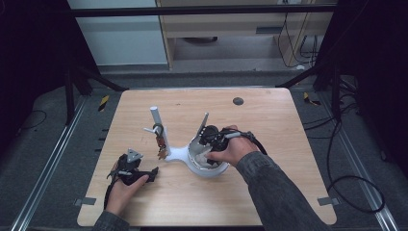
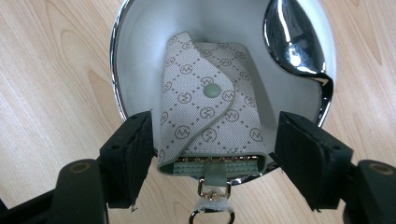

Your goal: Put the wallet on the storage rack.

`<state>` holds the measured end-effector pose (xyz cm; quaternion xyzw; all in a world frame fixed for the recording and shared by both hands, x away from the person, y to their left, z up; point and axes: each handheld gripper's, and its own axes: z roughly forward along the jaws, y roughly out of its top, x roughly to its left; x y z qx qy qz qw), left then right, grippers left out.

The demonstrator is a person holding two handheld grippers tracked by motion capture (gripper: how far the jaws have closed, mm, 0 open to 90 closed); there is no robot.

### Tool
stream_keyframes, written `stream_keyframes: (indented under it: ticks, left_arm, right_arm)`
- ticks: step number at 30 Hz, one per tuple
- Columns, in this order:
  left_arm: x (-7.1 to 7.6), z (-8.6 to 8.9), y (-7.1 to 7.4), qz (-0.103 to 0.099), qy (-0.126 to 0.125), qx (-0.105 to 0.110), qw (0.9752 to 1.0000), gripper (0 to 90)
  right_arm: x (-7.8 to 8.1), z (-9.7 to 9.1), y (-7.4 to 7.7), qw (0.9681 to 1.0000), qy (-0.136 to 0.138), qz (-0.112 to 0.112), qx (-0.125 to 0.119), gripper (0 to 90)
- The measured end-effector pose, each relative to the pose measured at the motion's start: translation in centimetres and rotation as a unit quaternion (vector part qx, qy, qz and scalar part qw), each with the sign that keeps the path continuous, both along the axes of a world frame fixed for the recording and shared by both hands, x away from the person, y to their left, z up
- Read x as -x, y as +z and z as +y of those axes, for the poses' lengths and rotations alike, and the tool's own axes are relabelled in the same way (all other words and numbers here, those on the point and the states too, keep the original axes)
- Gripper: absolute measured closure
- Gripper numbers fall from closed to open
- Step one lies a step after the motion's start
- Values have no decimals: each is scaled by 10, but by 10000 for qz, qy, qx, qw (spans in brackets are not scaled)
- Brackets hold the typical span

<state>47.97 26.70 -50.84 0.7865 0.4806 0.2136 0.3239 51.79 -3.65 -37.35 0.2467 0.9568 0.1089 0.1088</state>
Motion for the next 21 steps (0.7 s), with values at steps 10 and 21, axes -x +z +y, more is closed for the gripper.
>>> stream_keyframes:
  ticks: [10,21]
  left_arm:
    - [0,0,0,-4,0,2,10000,11]
    - [0,0,0,-1,-5,-1,10000,9]
  right_arm:
    - [7,-10,6,9995,-61,-128,-271,201]
    - [12,-24,10,9972,-213,-285,-657,123]
